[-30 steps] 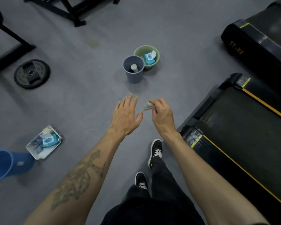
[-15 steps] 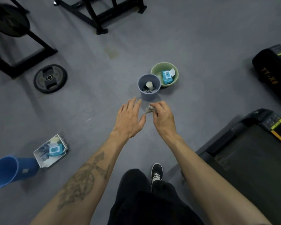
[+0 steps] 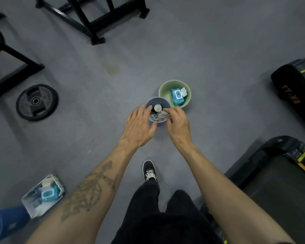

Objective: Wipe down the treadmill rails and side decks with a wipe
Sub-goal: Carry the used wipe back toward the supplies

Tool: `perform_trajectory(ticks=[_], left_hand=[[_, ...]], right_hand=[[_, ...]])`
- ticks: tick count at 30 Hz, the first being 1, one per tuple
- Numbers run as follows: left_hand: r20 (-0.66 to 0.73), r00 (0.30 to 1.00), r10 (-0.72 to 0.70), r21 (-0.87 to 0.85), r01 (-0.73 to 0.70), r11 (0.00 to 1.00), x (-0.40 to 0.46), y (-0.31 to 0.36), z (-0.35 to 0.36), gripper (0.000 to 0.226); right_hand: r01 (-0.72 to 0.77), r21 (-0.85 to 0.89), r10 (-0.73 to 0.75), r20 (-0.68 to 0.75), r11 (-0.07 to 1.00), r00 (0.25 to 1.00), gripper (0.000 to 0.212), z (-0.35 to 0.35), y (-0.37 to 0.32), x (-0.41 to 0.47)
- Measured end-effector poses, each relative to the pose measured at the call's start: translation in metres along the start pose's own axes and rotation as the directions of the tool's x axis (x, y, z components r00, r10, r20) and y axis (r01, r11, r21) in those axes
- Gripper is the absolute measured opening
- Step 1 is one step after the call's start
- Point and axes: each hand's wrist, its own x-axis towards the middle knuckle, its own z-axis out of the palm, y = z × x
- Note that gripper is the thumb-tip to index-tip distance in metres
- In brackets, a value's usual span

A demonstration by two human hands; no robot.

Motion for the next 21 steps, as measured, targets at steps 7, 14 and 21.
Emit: perform_trajectory(ticks=[7, 14, 21], left_hand=[[0.051, 0.999, 0.005, 0.014, -0.006, 1.0, 0.083, -0.015, -0.01, 0.077], [0.055, 0.997, -0.047, -0.013, 0.047, 0.999, 0.157, -0.021, 0.014, 0.072], [0.05, 0.997, -0.065, -0.05, 0.068, 0.996, 0.226, -0.043, 0.085, 0.067]], right_hand=[[-0.046, 0.022, 0.046, -0.002, 0.999, 0.999, 0.035, 0.021, 0.019, 0.074], [-0.059, 0.05, 0.055, 0.067, 0.997, 0.996, 0.038, 0.053, 0.062, 0.135], [-0.066, 0.034, 0.059, 0.175, 0.997, 0.983, 0.037, 0.114, 0.127, 0.169]])
